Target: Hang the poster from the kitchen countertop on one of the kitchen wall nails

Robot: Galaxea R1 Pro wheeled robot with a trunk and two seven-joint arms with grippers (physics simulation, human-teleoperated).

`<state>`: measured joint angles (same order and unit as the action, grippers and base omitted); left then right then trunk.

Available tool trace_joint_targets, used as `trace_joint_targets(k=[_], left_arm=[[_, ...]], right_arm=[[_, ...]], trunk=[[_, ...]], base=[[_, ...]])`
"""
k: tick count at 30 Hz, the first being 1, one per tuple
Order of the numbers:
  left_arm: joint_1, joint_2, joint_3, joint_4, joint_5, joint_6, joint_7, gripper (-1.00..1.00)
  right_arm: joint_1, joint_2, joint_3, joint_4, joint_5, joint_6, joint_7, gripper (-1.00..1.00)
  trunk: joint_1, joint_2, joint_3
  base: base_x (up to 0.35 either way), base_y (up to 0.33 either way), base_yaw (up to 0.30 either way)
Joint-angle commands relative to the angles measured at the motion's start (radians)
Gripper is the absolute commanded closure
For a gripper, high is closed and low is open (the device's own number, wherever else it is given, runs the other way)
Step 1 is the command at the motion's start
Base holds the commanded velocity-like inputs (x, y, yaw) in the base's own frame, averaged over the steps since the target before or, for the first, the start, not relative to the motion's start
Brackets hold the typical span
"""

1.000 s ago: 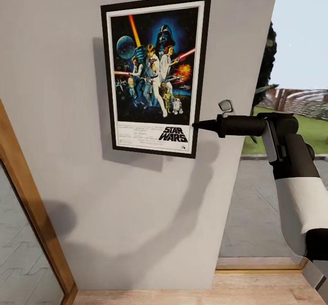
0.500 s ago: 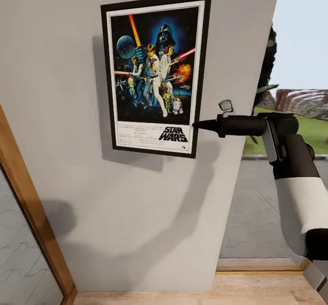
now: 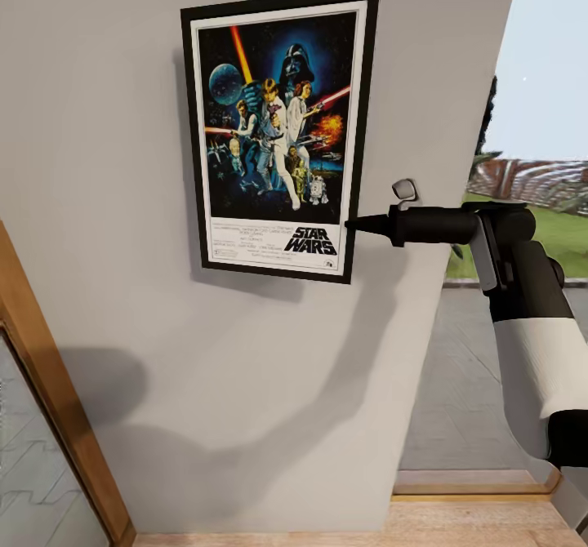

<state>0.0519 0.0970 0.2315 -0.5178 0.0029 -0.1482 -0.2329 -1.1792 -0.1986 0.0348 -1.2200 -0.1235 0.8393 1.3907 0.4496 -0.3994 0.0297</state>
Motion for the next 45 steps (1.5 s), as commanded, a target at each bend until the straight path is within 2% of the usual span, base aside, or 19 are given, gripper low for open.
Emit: trace_joint_targets(k=[1,14,45], left_arm=[[0.000,-0.001,0.005,0.000,0.000,-0.001,-0.008,-1.00],[0.001,0.000,0.005,0.000,0.000,-0.001,-0.009,-1.00],[0.000,0.001,0.005,0.000,0.000,-0.001,-0.009,-1.00]], right_arm=[[0.000,-0.001,0.002,0.000,-0.007,0.011,0.001,1.00],[0.000,-0.001,0.002,0.000,-0.007,0.011,0.001,1.00],[0.000,-0.001,0.001,-0.001,-0.007,0.011,0.001,1.00]], trunk=[[0.000,-0.001,0.000],[0.000,-0.001,0.000],[0.000,-0.001,0.000]], base=[[0.004,0.194,0.000],[0.001,0.109,0.000],[0.000,0.040,0.000]])
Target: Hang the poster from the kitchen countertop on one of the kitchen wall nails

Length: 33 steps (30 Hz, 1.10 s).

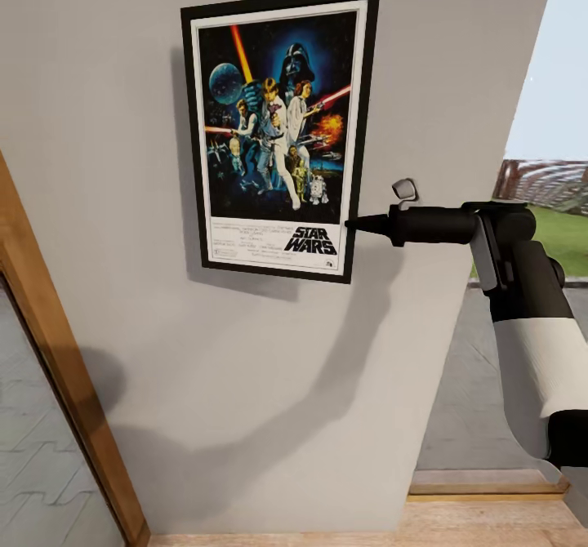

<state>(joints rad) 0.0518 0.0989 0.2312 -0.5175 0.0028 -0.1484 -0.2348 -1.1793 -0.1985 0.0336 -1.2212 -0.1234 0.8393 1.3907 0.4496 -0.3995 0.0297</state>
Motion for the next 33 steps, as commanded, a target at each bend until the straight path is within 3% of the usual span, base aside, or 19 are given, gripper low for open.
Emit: trace_joint_targets(k=[1,22,26,33], left_arm=[[0.000,-0.001,0.005,-0.001,0.000,0.000,-0.008,-1.00],[0.001,0.001,0.007,0.000,0.000,0.000,-0.008,-1.00],[0.000,0.000,0.049,-0.001,0.000,-0.001,-0.011,-1.00],[0.001,-0.001,0.065,0.000,0.000,-0.002,-0.012,-1.00]], right_arm=[[0.000,-0.001,0.002,0.000,-0.007,0.011,0.001,1.00],[0.000,-0.001,0.002,0.000,-0.007,0.011,0.001,1.00],[0.000,-0.001,0.002,0.000,-0.007,0.011,0.001,1.00],[0.000,-0.001,0.002,0.000,-0.007,0.011,0.001,1.00]], trunk=[[0.000,-0.001,0.000],[0.000,-0.001,0.000],[0.000,-0.001,0.000],[0.000,-0.001,0.000]], base=[[0.000,0.013,0.000],[0.002,0.001,0.000],[0.174,0.000,0.000],[0.063,0.000,0.000]])
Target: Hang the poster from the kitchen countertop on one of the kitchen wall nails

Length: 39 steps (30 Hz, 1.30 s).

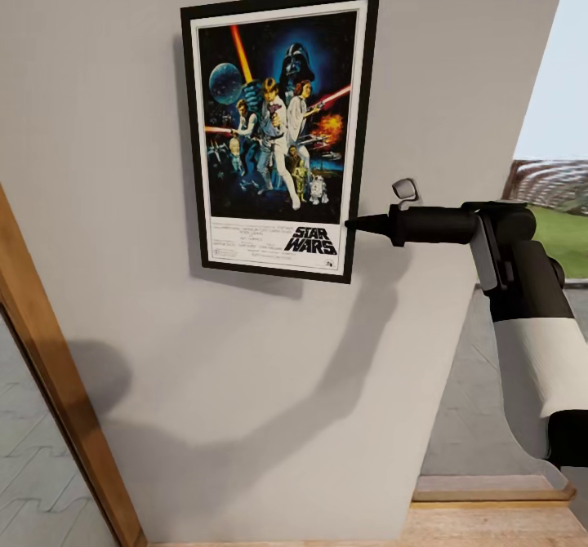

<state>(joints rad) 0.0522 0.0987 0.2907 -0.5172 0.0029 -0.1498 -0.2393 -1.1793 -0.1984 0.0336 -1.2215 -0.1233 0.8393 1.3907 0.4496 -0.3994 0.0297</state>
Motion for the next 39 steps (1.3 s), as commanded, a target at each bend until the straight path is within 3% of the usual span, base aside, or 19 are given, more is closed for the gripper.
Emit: trace_joint_targets(k=[1,39], left_arm=[[0.001,-0.001,0.005,0.000,0.000,0.000,-0.008,-1.00],[0.001,-0.002,0.008,-0.002,0.001,0.000,-0.008,-1.00]], right_arm=[[0.000,-0.001,0.002,0.000,-0.007,0.011,0.001,1.00],[0.000,-0.001,0.001,-0.001,-0.007,0.010,0.001,1.00]], trunk=[[0.000,-0.001,0.000],[0.000,-0.001,0.000]], base=[[0.014,0.000,0.000],[0.034,0.000,0.000]])
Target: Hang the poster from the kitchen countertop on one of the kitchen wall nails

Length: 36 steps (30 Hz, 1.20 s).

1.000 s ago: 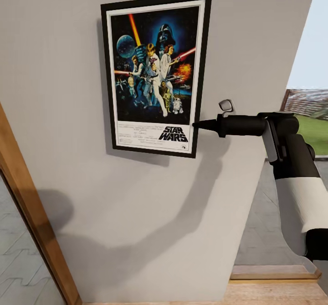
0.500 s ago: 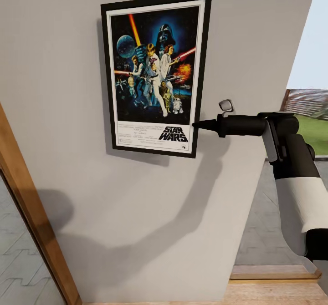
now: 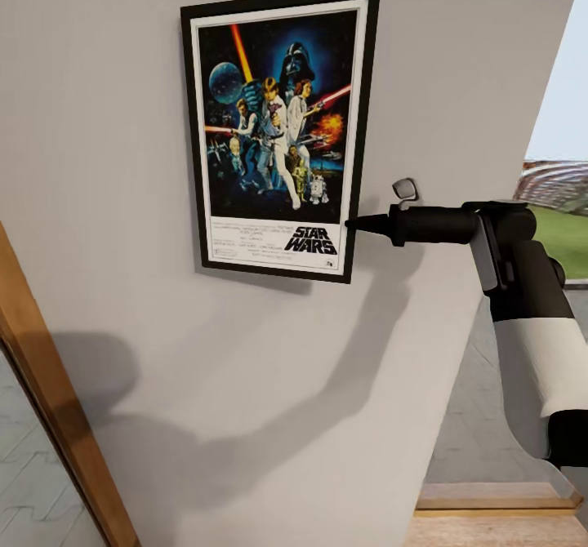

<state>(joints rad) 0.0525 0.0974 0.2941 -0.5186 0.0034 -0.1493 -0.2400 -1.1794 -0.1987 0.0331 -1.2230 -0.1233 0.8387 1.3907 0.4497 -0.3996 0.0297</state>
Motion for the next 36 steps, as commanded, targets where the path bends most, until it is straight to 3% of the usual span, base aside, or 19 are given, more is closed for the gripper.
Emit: trace_joint_targets(k=[1,36], left_arm=[[0.001,-0.002,0.005,-0.001,0.001,-0.001,-0.008,-1.00],[0.003,-0.001,0.005,0.000,0.004,-0.001,-0.010,-1.00]], right_arm=[[0.000,-0.001,0.002,0.000,-0.007,0.010,0.001,1.00],[0.000,-0.008,0.002,0.000,-0.007,0.008,0.000,1.00]], trunk=[[0.000,-0.001,0.000],[0.000,-0.001,0.000]], base=[[0.000,0.000,0.000],[0.000,0.000,0.000]])
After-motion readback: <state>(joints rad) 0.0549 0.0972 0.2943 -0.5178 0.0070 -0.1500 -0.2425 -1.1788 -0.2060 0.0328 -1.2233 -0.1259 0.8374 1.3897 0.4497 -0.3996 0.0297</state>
